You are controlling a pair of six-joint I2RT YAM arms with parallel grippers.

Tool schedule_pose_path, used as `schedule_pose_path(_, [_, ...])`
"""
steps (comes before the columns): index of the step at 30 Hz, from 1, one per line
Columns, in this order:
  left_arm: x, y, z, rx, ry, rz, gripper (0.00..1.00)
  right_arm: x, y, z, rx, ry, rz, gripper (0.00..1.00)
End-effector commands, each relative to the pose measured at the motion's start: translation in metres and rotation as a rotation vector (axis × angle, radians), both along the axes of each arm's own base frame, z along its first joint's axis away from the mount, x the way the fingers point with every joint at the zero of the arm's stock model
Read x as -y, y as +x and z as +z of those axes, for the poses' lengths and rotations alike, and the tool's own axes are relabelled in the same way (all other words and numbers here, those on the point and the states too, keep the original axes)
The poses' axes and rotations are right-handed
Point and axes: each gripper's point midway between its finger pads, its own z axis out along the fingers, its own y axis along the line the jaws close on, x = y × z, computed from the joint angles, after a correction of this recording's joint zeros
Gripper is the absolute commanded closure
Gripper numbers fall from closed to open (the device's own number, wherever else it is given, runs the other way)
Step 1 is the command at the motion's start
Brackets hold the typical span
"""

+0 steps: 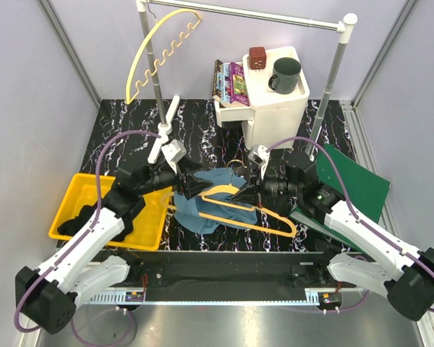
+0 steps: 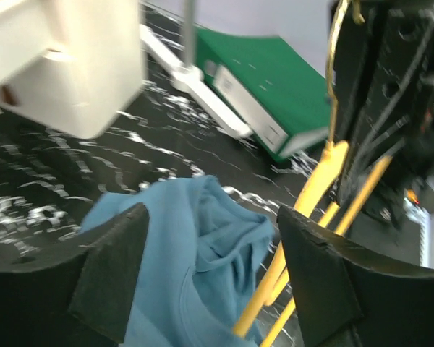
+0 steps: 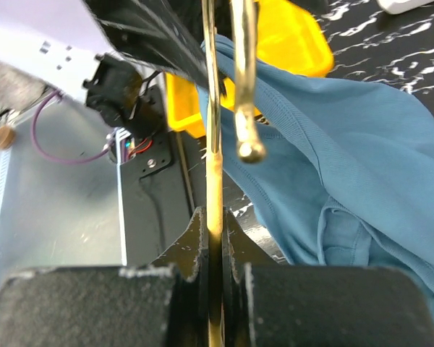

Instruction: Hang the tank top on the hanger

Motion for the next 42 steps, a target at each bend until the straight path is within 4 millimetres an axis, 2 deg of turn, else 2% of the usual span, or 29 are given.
schedule_pose_path(1, [0.018, -0.027, 0.029, 0.106, -0.044, -0.235, 0.27, -0.007, -0.014, 0.026, 0.056, 0.053, 0.119, 1.00])
schedule_pose_path(8, [0.021, -0.044, 0.038, 0.082, -0.072, -0.322, 0.28, -0.008, -0.004, 0.016, 0.034, 0.009, 0.086, 1.00])
schedule_pose_path(15, [0.023, -0.064, 0.037, 0.043, -0.058, -0.443, 0.19, -0.007, -0.015, 0.025, 0.041, 0.036, 0.140, 1.00])
schedule_pose_path(19, [0.029, -0.062, 0.023, -0.012, -0.009, -0.478, 0.18, -0.008, -0.024, 0.030, 0.036, 0.054, 0.194, 1.00])
schedule_pose_path(23, [0.031, -0.062, 0.018, -0.043, 0.000, -0.487, 0.18, -0.010, -0.028, 0.030, 0.022, 0.058, 0.228, 1.00])
schedule_pose_path(29, [0.036, -0.076, 0.000, -0.093, 0.026, -0.582, 0.21, -0.012, -0.026, 0.036, 0.038, 0.064, 0.234, 1.00])
schedule_pose_path(31, [0.039, -0.076, -0.006, -0.106, 0.045, -0.579, 0.29, -0.014, -0.026, 0.039, 0.034, 0.067, 0.245, 1.00])
schedule_pose_path(33, [0.041, -0.076, -0.007, -0.112, 0.048, -0.585, 0.34, -0.015, -0.025, 0.034, 0.017, 0.056, 0.253, 1.00])
schedule_pose_path(34, [0.041, -0.077, -0.007, -0.115, 0.049, -0.591, 0.42, -0.017, -0.023, 0.032, 0.010, 0.050, 0.255, 1.00])
schedule_pose_path(37, [0.044, -0.082, -0.007, -0.122, 0.046, -0.622, 0.52, -0.018, -0.019, 0.027, 0.001, 0.034, 0.247, 1.00])
schedule_pose_path(38, [0.045, -0.083, -0.010, -0.131, 0.050, -0.627, 0.62, -0.018, -0.018, 0.026, 0.011, 0.029, 0.243, 1.00])
schedule_pose_path(40, [0.046, -0.083, -0.013, -0.142, 0.055, -0.626, 0.73, -0.017, -0.014, 0.022, 0.017, 0.009, 0.223, 1.00])
schedule_pose_path(41, [0.047, -0.082, -0.018, -0.152, 0.062, -0.624, 0.87, -0.016, -0.014, 0.019, 0.010, -0.003, 0.216, 0.99])
schedule_pose_path(42, [0.048, -0.082, -0.019, -0.156, 0.066, -0.621, 0.92, -0.015, -0.010, 0.017, 0.016, -0.015, 0.192, 0.98])
